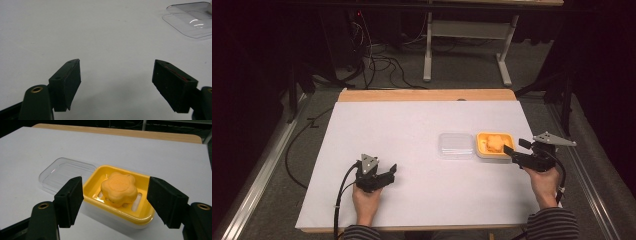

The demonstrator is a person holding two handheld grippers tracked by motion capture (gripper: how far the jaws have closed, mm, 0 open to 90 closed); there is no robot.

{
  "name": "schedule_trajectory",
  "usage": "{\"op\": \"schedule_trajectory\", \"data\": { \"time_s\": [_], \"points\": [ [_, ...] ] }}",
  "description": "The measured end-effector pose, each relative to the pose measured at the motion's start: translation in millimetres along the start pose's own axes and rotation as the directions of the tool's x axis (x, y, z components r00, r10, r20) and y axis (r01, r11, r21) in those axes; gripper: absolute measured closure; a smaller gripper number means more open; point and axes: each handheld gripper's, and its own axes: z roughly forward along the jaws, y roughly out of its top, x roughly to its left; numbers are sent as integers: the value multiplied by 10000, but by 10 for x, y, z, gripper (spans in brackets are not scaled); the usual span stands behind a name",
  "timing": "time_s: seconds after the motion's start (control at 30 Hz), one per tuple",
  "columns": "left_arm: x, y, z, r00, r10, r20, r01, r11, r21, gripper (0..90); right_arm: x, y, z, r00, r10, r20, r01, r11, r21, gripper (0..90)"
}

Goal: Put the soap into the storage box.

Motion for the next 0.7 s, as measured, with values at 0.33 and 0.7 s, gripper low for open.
{"op": "schedule_trajectory", "data": {
  "time_s": [0.33,0.7],
  "points": [
    [-1,-2,-4,10000,50,10,-50,10000,-6,235,-38,-65,-156,9997,248,68,-244,9986,-475,299],
    [0,-3,-4,10000,87,17,-87,10000,-1,235,-13,-178,-285,9996,282,94,-275,9977,-612,302]
  ]
}}
